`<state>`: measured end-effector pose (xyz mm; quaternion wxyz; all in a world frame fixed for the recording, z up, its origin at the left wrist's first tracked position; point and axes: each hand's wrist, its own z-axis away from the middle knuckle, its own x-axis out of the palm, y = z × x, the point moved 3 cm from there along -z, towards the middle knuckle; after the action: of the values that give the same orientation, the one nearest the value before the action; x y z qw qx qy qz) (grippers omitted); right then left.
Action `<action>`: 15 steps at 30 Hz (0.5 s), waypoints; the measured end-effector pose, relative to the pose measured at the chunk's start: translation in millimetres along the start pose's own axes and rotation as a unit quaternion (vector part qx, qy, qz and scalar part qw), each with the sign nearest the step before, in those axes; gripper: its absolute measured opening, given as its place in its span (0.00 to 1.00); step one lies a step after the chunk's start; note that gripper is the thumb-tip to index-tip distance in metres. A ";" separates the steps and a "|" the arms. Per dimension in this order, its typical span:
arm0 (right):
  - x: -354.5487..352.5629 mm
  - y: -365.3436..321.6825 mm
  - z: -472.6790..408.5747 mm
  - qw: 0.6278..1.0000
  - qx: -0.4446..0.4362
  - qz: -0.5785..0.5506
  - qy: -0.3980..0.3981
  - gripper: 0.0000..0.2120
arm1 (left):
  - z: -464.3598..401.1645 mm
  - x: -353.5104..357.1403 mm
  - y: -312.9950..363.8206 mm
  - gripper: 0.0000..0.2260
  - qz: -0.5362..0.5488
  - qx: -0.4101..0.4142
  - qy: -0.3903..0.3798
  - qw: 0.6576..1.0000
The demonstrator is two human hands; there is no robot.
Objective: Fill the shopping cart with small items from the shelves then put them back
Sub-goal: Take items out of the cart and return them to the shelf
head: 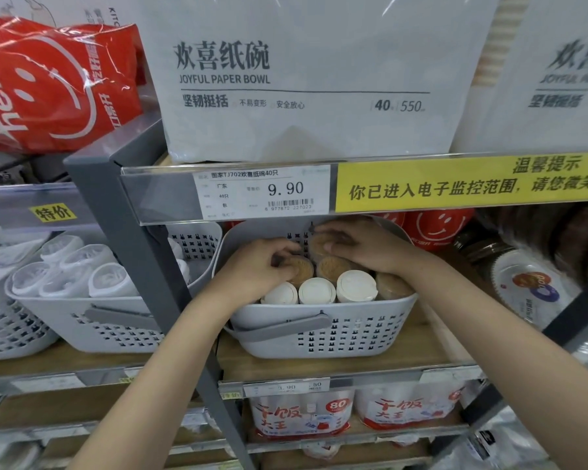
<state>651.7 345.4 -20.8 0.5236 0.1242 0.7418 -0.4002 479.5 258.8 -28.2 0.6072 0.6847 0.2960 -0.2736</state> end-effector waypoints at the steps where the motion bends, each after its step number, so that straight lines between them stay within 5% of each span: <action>1: -0.1 0.0 0.2 1.000 -0.003 -0.003 -0.001 0.20 | -0.4 0.0 -1.3 0.14 0.001 -0.004 0.006 1.000; 15: -2.3 -3.1 1.3 1.000 0.003 -0.012 0.003 0.18 | -0.3 0.7 -4.4 0.08 -0.025 -0.040 0.009 0.999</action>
<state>651.7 343.0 -17.6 0.5164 0.1175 0.7435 -0.4083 476.7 259.5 -31.6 0.6244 0.6547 0.3291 -0.2706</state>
